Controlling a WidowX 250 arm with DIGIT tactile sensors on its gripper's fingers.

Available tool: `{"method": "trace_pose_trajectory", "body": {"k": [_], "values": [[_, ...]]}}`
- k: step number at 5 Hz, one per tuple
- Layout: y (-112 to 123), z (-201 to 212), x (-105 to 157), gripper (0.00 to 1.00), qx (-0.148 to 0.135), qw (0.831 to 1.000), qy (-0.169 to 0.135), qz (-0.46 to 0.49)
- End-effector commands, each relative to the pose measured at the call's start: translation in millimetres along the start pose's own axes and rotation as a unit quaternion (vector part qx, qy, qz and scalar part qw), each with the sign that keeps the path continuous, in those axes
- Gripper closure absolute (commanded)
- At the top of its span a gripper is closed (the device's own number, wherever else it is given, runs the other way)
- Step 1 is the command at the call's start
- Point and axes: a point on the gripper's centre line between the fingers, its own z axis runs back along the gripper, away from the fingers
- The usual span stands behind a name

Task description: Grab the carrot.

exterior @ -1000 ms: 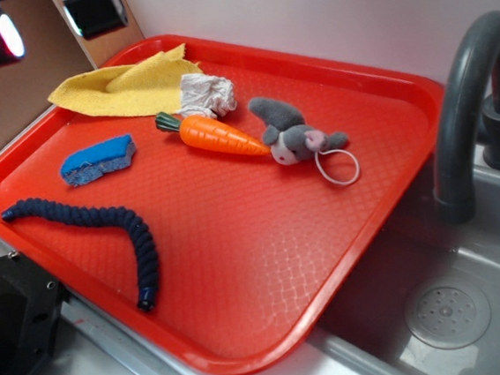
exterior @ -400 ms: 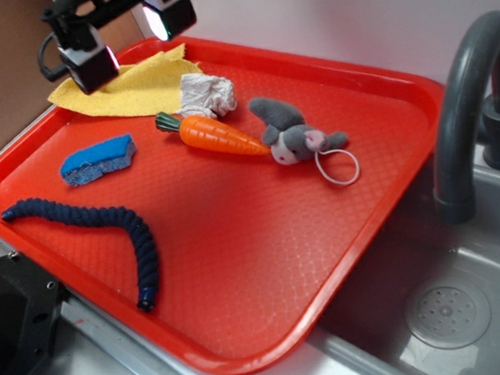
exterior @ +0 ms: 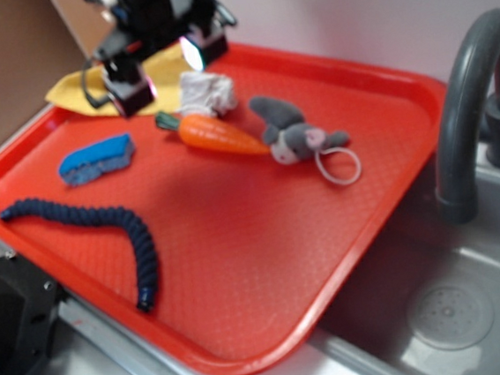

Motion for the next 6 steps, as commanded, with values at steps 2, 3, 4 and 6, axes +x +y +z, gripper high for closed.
{"method": "trace_pose_trajectory", "body": {"k": [2,3,4,6], "values": [[-11,-38,-12,0.00,-0.033,0.999,-0.023,-0.033],[-14,-50,-15,0.00,-0.025,0.999,-0.017,-0.036],[-14,-51,-18,1.00,-0.024,0.999,-0.018,-0.040],[-4,-17,-6,1.00,-0.041,0.998,-0.007,-0.041]]}}
